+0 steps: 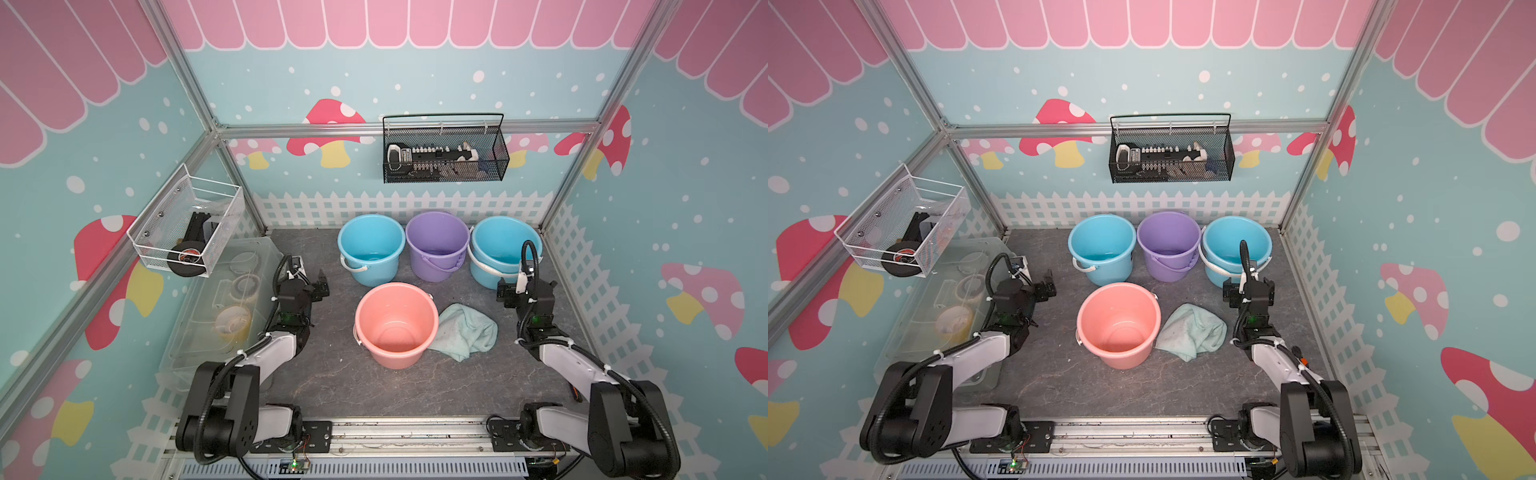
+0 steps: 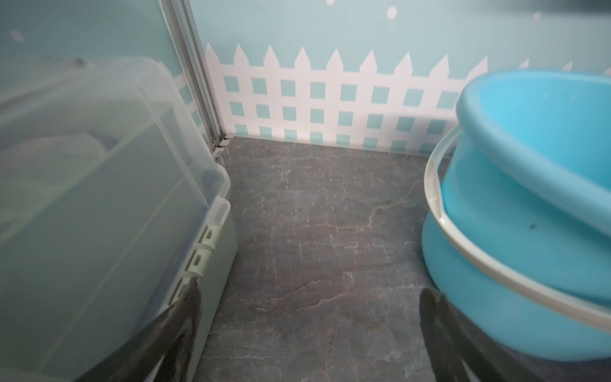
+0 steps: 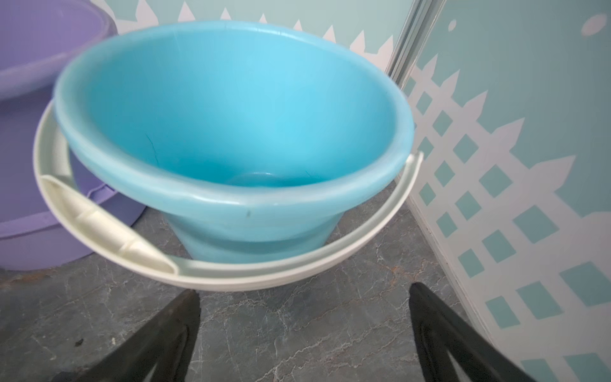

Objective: Wipe the inside of the bucket with a cloth
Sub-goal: Pick up the cleaning item at the center of the board.

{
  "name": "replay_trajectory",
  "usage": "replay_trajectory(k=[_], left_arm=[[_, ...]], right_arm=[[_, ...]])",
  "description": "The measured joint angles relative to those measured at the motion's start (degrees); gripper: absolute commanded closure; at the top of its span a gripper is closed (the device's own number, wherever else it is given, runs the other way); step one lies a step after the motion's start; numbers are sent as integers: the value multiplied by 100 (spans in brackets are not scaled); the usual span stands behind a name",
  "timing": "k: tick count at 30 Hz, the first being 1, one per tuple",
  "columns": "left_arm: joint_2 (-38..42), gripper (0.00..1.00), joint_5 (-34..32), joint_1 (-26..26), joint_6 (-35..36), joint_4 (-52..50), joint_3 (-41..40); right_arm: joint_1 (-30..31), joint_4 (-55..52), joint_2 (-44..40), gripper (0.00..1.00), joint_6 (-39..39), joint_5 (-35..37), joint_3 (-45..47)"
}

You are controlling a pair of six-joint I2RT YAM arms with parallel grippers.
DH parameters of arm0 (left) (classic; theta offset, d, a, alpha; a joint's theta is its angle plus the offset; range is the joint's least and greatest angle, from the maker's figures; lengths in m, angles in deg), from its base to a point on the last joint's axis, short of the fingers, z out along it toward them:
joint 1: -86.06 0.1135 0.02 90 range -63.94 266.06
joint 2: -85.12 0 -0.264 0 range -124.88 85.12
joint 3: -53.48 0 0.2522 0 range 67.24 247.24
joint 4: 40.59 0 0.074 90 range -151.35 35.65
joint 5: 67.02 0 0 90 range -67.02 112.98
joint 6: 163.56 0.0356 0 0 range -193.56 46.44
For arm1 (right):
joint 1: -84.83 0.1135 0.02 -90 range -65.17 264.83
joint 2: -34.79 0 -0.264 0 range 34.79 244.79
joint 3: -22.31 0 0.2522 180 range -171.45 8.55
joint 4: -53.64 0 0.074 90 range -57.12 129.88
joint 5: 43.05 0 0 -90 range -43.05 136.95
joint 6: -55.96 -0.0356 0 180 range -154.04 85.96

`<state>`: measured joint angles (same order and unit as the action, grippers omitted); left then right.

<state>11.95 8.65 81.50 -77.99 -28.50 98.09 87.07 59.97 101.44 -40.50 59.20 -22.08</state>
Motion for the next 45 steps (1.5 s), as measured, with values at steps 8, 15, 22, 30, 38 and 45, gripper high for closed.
replay_trajectory(k=[8,15,22,30,38,45], left_arm=[[874,1,-39,-289,-682,-2640,1001],[1377,1,380,-315,-1235,-4675,1910],[1526,2,754,-315,-1298,-5403,2184],[1694,2,649,-319,-1344,-5593,1897],[1633,2,597,-319,-1342,-5600,1897],[1602,2,599,-319,-1342,-5600,1897]], right_arm=[[0,-2518,-1008,20,-730,-695,-802],[0,-4199,-1209,37,-1473,-1624,-1224],[374,-5154,-708,40,-1694,-2326,-1663],[1213,-5536,348,46,-1434,-1934,-2135],[1832,-5477,1545,47,-1145,-1161,-2680],[1993,-5136,2142,50,-1025,-809,-2741]])
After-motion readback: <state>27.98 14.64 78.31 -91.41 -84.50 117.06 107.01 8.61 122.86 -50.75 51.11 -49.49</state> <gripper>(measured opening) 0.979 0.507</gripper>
